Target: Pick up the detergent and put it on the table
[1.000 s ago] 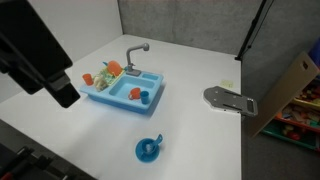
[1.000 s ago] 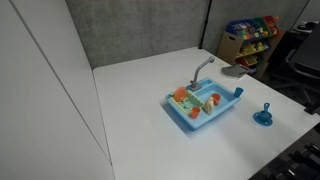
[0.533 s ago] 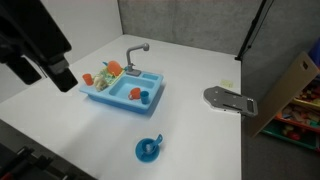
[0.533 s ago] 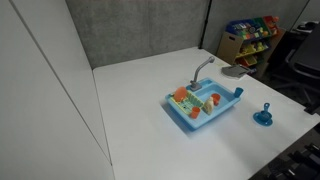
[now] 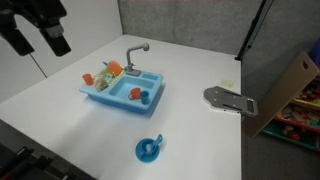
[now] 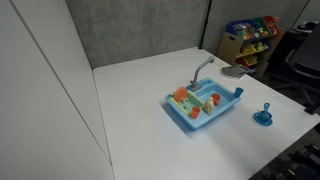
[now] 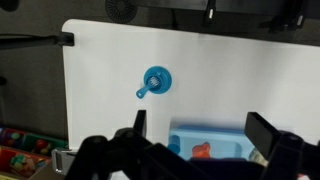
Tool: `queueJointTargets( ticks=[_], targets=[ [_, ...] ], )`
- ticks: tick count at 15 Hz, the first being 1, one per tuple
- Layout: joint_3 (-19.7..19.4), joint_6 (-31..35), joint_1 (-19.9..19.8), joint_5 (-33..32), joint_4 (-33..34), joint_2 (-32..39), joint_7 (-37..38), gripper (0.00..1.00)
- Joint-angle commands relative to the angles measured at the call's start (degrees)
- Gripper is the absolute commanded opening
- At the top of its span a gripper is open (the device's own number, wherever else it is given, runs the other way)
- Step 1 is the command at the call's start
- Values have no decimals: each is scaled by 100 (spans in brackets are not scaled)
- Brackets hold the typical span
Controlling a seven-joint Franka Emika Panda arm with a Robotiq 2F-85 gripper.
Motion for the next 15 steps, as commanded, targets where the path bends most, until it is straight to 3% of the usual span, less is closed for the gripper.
queueJointTargets(
  ticks=[1,7,15],
  targets=[
    [111,-188,252,344,537,534,125,100],
    [246,162,520,876,805,1122,274,100],
    [548,1037,546,1134,1100,2150,981,100]
  ],
)
